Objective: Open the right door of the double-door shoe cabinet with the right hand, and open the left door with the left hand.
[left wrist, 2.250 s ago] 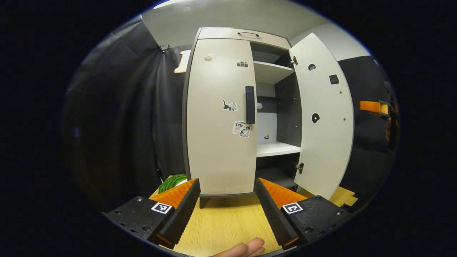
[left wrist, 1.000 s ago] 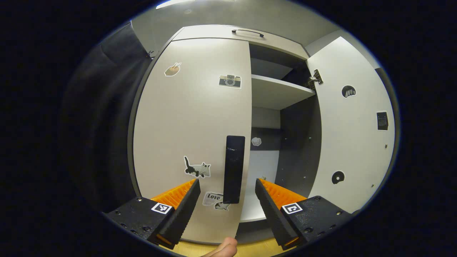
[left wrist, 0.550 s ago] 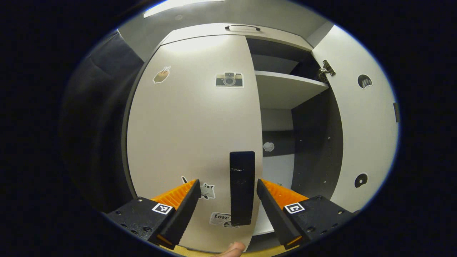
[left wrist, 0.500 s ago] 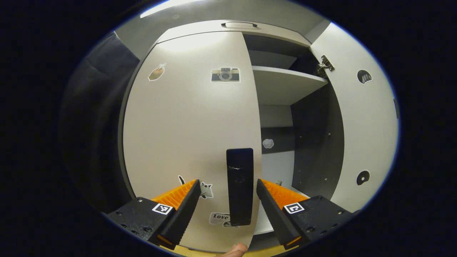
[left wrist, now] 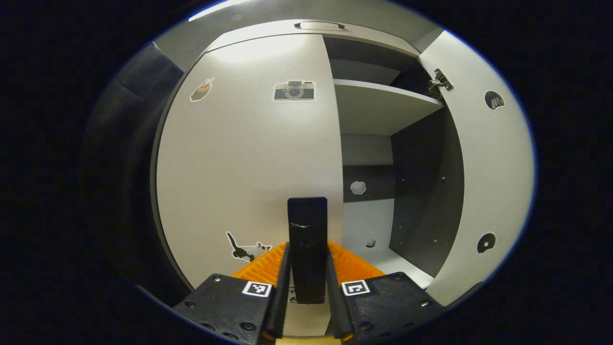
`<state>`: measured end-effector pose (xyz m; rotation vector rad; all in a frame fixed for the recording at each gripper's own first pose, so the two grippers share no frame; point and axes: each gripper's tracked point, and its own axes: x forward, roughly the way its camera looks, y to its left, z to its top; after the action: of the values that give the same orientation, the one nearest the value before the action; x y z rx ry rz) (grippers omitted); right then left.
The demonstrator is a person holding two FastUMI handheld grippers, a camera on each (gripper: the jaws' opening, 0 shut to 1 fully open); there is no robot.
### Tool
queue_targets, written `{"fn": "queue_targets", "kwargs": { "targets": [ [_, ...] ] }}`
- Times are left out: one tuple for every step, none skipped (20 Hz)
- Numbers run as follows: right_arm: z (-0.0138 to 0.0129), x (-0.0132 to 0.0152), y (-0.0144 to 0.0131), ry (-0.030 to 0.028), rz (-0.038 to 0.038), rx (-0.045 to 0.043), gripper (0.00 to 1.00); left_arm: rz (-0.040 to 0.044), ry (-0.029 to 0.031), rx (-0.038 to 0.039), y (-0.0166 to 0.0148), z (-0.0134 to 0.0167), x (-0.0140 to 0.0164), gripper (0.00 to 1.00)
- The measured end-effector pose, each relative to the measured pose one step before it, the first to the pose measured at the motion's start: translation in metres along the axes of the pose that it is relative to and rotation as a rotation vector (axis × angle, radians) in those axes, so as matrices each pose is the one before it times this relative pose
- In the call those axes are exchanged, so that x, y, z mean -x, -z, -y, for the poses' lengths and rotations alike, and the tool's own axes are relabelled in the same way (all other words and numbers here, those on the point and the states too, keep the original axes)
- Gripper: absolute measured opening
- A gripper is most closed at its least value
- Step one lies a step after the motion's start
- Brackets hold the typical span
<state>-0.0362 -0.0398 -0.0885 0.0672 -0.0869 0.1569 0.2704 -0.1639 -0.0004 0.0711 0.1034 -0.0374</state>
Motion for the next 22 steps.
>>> {"fn": "queue_targets", "kwargs": {
  "targets": [
    [0.00065, -0.00005, -0.00091, -0.00012, 0.00223, -0.00491, 0.98, -0.00664, -0.00040, -0.00154, -0.00014, -0.00033, -0.00014, 0.34],
    [0.00064, 0.00023, -0.00007, -0.00121, 0.00065, -0.00802, 0.98, -0.00976, 0.00321, 0.01223, 0.00020, -0.00017, -0.00002, 0.33],
    [0.00215, -0.00036, -0.00053, -0.00032, -0.00031, -0.00829, 0.98, -0.01454, 0.01059, 0.01055, 0.00189, -0.00022, 0.00078, 0.31],
    [0.00389, -0.00032, 0.00078, 0.00583, -0.00228, -0.00713, 0.98, -0.00014, 0.01162, 0.00780, -0.00008, 0.00011, 0.00063, 0.28],
    [0.00454, -0.00135, -0.00038, 0.01167, -0.00017, -0.00804, 0.98, -0.00778, 0.00850, -0.00403, 0.00139, 0.00016, 0.00059, 0.26],
    [0.00343, -0.00010, -0.00013, 0.00805, -0.00113, -0.00284, 0.98, 0.00352, 0.00621, -0.00910, 0.00058, -0.00046, 0.00263, 0.24],
    [0.00246, 0.00077, 0.00021, 0.00390, -0.00205, 0.00038, 0.98, -0.00055, 0.00403, -0.01122, -0.00091, -0.00053, 0.00103, 0.22],
    [0.00461, 0.00005, -0.00004, 0.00853, -0.00054, -0.00124, 0.98, -0.00482, 0.00565, -0.00556, 0.00103, 0.00036, 0.00389, 0.21],
    [0.00510, -0.00063, -0.00143, 0.01024, 0.00411, -0.00364, 0.98, 0.00087, 0.00951, 0.00176, -0.00040, 0.00002, 0.00340, 0.22],
    [0.00471, -0.00039, -0.00223, 0.01029, 0.00306, -0.00518, 0.98, -0.00205, 0.01057, -0.00235, 0.00043, 0.00016, 0.00315, 0.22],
    [0.00458, -0.00044, -0.00031, 0.01146, 0.00119, -0.00778, 0.98, 0.00251, 0.00868, -0.00066, -0.00084, -0.00032, 0.00347, 0.21],
    [0.00317, -0.00047, 0.00038, 0.00916, -0.00007, -0.00719, 0.98, -0.00166, 0.00835, 0.00043, 0.00084, -0.00033, 0.00392, 0.21],
    [0.00212, -0.00051, -0.00043, 0.00594, -0.00205, -0.00456, 0.98, 0.00284, 0.00750, 0.00570, -0.00103, -0.00002, 0.00460, 0.22],
    [-0.00016, 0.00062, 0.00122, 0.00036, -0.00233, 0.00267, 0.98, -0.00474, 0.00468, 0.00466, 0.00177, -0.00109, 0.00620, 0.21],
    [-0.00024, 0.00053, 0.00097, 0.00120, -0.00418, 0.00920, 0.98, 0.00460, 0.00484, -0.00157, -0.00089, -0.00132, 0.00544, 0.22],
    [0.00032, -0.00013, 0.00134, 0.00455, -0.00199, 0.01061, 0.98, -0.00142, 0.00751, 0.00099, 0.00112, -0.00089, 0.00674, 0.21],
    [-0.00071, -0.00098, 0.00049, 0.00332, -0.00261, 0.00667, 0.98, 0.00769, 0.01438, -0.00138, -0.00103, -0.00153, 0.00756, 0.21],
    [-0.00105, 0.00023, 0.00058, -0.00217, -0.00301, 0.00246, 0.98, -0.00157, 0.01718, 0.00307, 0.00109, -0.00262, 0.01152, 0.22],
    [-0.00248, 0.00009, 0.00157, -0.00720, -0.00535, 0.00131, 0.98, 0.00654, 0.02100, -0.00089, -0.00163, -0.00246, 0.00986, 0.22],
    [-0.00226, 0.00022, 0.00189, -0.00733, -0.00425, 0.00308, 0.98, -0.00415, 0.01543, -0.00390, 0.00200, -0.00257, 0.00806, 0.22],
    [-0.00103, -0.00045, 0.00081, -0.00201, -0.00242, 0.00399, 0.98, 0.00571, 0.01448, -0.00433, -0.00159, -0.00273, 0.01041, 0.21],
    [0.00173, -0.00119, -0.00204, 0.00134, 0.00035, 0.00262, 0.98, -0.00040, 0.01061, 0.00006, 0.00032, -0.00114, 0.00568, 0.23]
  ]
}}
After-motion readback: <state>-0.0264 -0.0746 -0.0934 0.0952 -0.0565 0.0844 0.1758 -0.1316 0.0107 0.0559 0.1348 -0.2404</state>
